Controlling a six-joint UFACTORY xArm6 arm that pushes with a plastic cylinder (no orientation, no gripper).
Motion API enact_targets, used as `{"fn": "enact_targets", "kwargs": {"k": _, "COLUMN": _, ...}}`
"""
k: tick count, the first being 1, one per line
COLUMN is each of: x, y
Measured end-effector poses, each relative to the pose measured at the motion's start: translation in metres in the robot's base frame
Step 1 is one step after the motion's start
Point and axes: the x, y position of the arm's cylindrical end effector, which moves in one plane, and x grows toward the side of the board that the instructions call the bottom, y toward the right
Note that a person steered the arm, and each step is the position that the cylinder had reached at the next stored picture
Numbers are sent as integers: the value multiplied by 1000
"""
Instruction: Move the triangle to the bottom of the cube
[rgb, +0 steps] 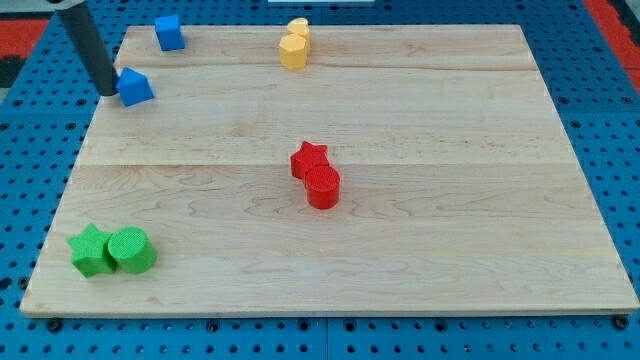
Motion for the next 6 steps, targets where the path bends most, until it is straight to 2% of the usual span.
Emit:
{"fn": "enact_targets", "kwargs": {"k": 3, "x": 41, "y": 6}}
{"fn": "enact_targets", "kwargs": {"k": 6, "x": -40, "y": 46}}
